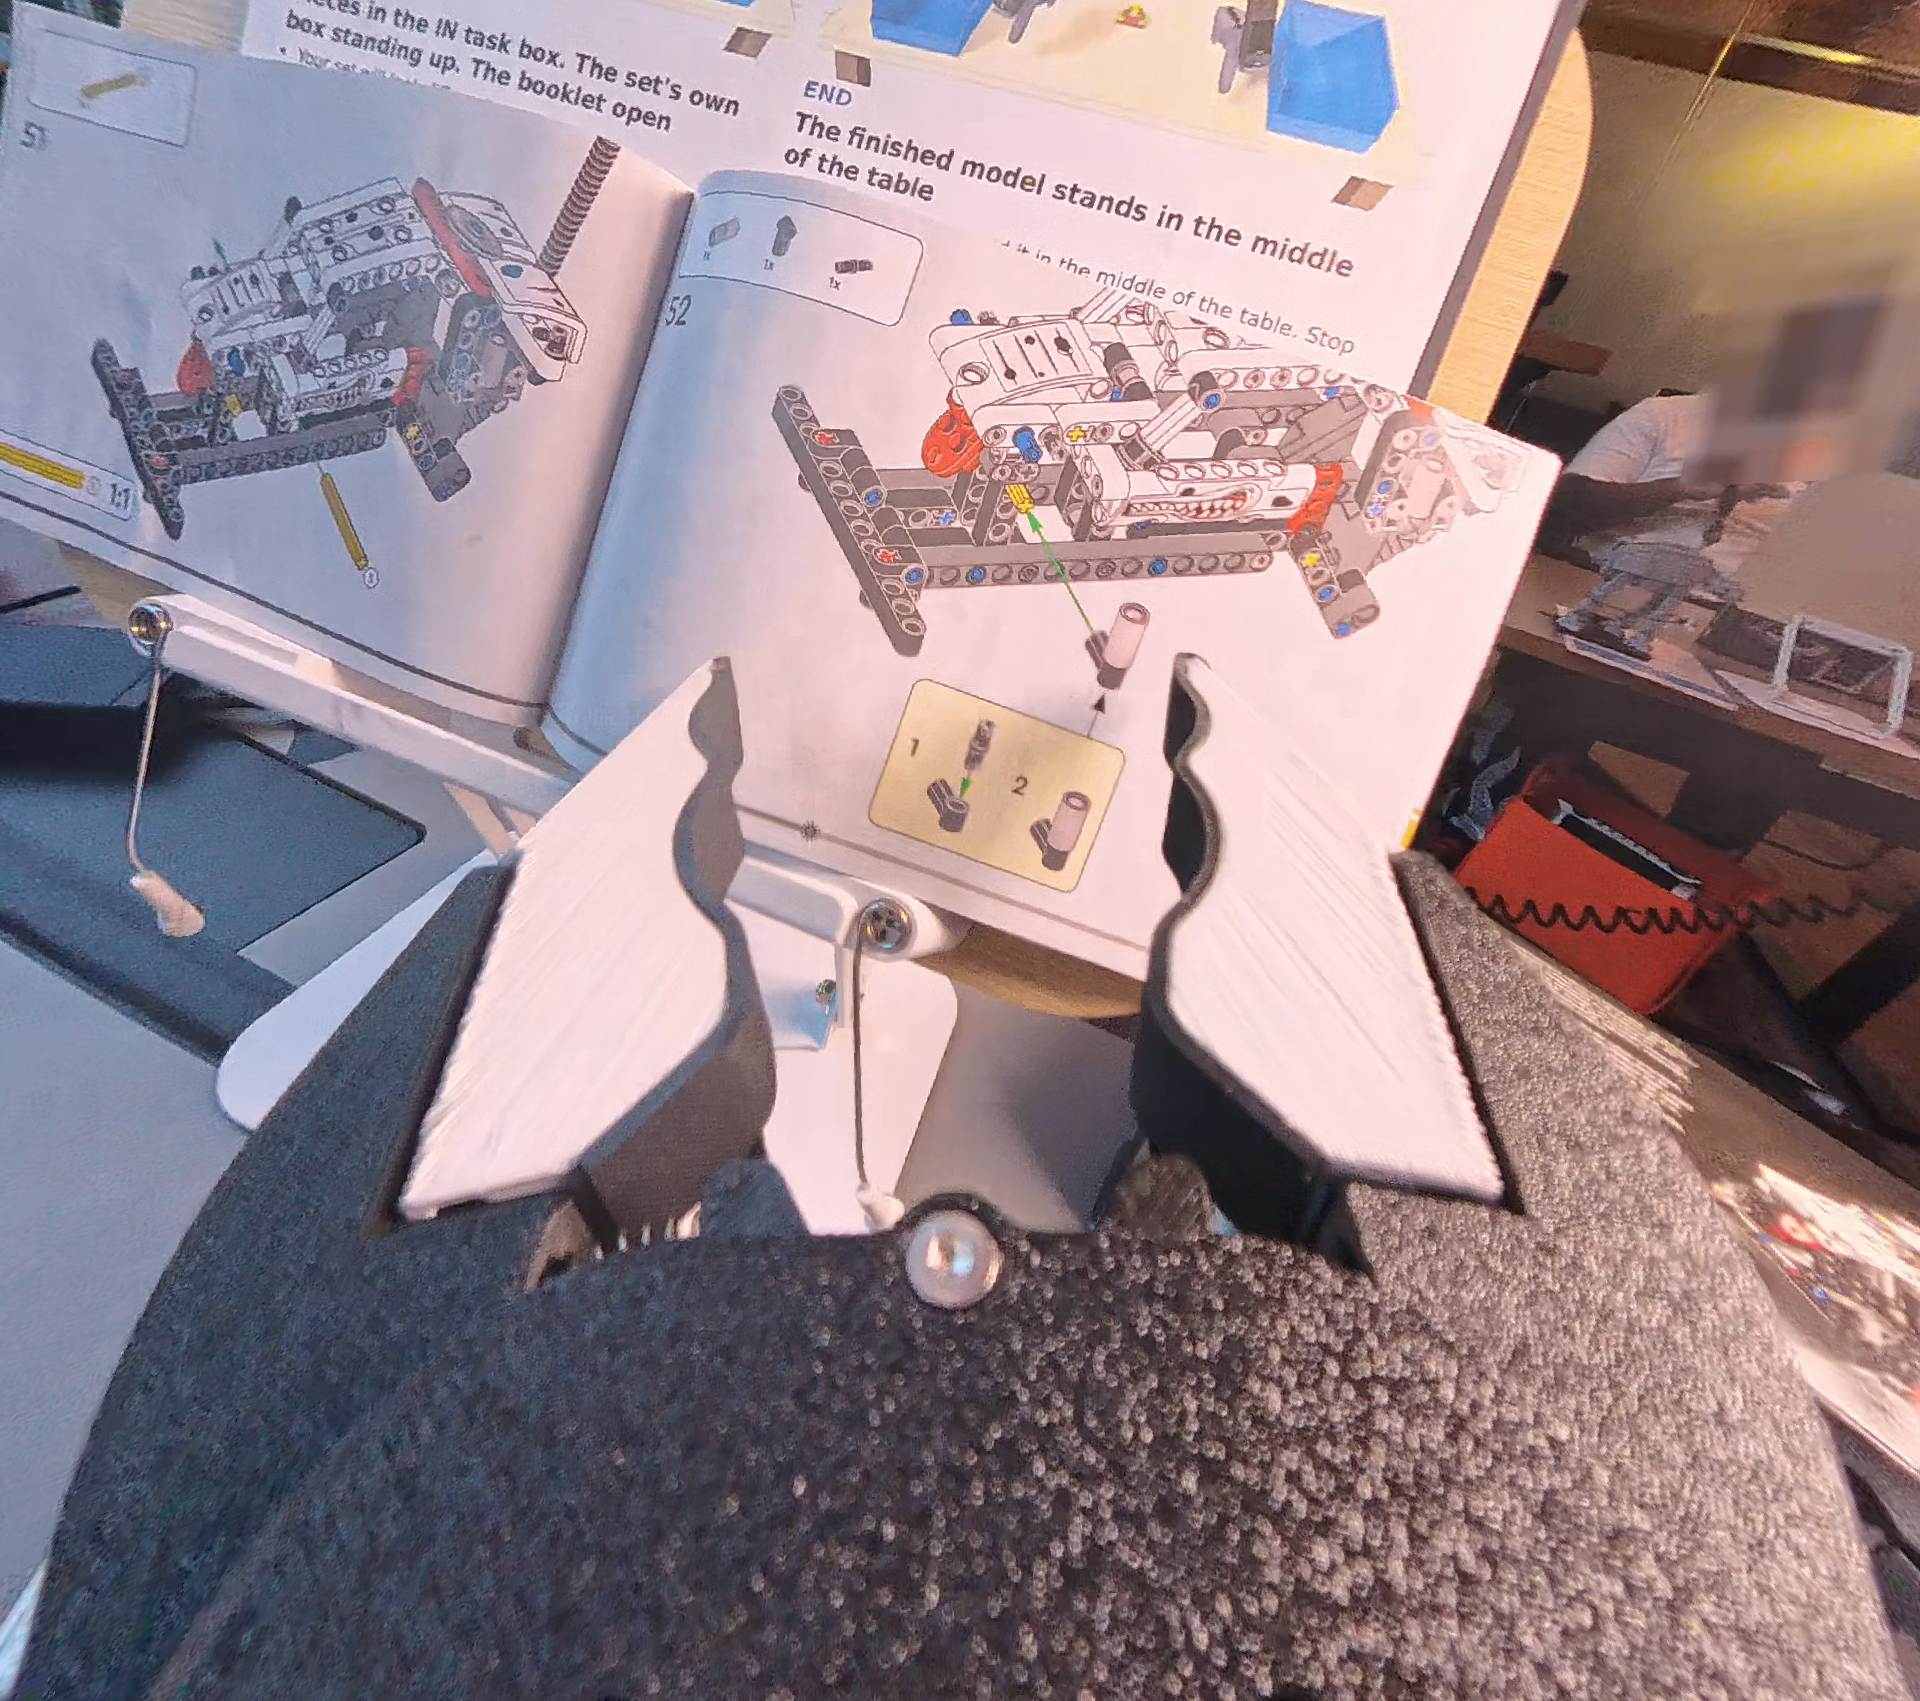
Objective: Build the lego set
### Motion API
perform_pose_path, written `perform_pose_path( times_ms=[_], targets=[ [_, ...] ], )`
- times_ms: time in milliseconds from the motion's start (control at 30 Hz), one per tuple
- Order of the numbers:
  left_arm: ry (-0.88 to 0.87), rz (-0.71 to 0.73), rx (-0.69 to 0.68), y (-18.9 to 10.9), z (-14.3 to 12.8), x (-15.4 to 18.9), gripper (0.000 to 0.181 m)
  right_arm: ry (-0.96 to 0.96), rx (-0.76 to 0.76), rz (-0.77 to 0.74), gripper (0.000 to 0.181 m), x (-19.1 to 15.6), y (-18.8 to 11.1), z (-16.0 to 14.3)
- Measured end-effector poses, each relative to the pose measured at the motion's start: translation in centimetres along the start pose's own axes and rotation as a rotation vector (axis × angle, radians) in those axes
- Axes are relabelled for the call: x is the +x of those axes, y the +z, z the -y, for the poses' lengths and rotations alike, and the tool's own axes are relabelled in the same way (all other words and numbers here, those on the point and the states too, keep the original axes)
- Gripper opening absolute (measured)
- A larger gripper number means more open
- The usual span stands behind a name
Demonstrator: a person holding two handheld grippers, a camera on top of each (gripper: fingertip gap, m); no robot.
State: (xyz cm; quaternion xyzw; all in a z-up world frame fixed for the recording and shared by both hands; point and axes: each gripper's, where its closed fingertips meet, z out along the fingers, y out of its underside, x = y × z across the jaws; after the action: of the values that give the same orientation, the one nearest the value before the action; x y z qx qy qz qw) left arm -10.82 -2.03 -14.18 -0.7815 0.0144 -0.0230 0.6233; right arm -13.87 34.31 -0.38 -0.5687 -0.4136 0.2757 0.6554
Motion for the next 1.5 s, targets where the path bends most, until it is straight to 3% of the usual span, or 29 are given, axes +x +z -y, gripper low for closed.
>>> perform_pose_path(
  times_ms=[167,267,333,433,633,800,967,1000,1067,1167,1233,1300,1367,1500],
  targets=[
    [-0.015,-0.011,-0.002,0.0,0.0,0.0,0.052,-0.163,-0.050,-0.111,0.077,1.3,2.0,-0.8],
    [-0.026,-0.018,0.006,0.0,0.1,-0.1,0.052,-0.151,-0.052,-0.123,0.079,1.6,2.0,-0.8],
    [-0.031,-0.024,0.005,0.0,0.1,-0.1,0.052,-0.158,-0.033,-0.117,0.070,1.1,1.6,-0.3],
    [-0.031,-0.028,0.005,0.0,0.1,0.0,0.052,-0.208,0.111,0.016,0.054,-2.2,0.5,2.6],
    [-0.033,-0.023,0.007,-0.1,0.1,-0.1,0.052,-0.201,0.192,0.157,0.031,-5.7,0.3,6.2],
    [-0.037,-0.019,0.005,-0.1,0.1,-0.2,0.052,-0.180,0.160,0.130,0.009,-5.1,1.4,6.2],
    [-0.036,-0.019,0.000,-0.1,0.0,-0.2,0.052,-0.167,0.116,0.146,0.004,-4.4,1.0,5.1],
    [-0.035,-0.019,-0.001,-0.1,0.0,-0.2,0.052,-0.166,0.111,0.222,0.004,-5.5,0.2,4.9],
    [-0.037,-0.017,-0.001,-0.2,0.0,-0.3,0.052,-0.160,0.076,0.538,0.010,-9.9,-3.1,3.9],
    [-0.042,-0.022,-0.007,-0.2,-0.1,-0.3,0.052,-0.121,-0.121,1.066,0.039,-16.2,-11.7,1.2],
    [-0.039,-0.023,-0.014,-0.1,-0.2,-0.2,0.052,-0.176,-0.289,1.275,0.068,-18.6,-17.1,-1.1],
    [-0.034,-0.025,-0.019,0.0,-0.3,-0.1,0.052,-0.319,-0.429,1.364,0.081,-20.0,-21.0,-3.9],
    [-0.029,-0.025,-0.020,0.0,-0.3,0.0,0.052,-0.461,-0.545,1.384,0.084,-20.9,-23.4,-6.5],
    [-0.024,-0.022,-0.022,-0.1,-0.3,0.0,0.052,-0.695,-0.699,1.377,0.060,-21.1,-26.0,-10.7]
  ],
)
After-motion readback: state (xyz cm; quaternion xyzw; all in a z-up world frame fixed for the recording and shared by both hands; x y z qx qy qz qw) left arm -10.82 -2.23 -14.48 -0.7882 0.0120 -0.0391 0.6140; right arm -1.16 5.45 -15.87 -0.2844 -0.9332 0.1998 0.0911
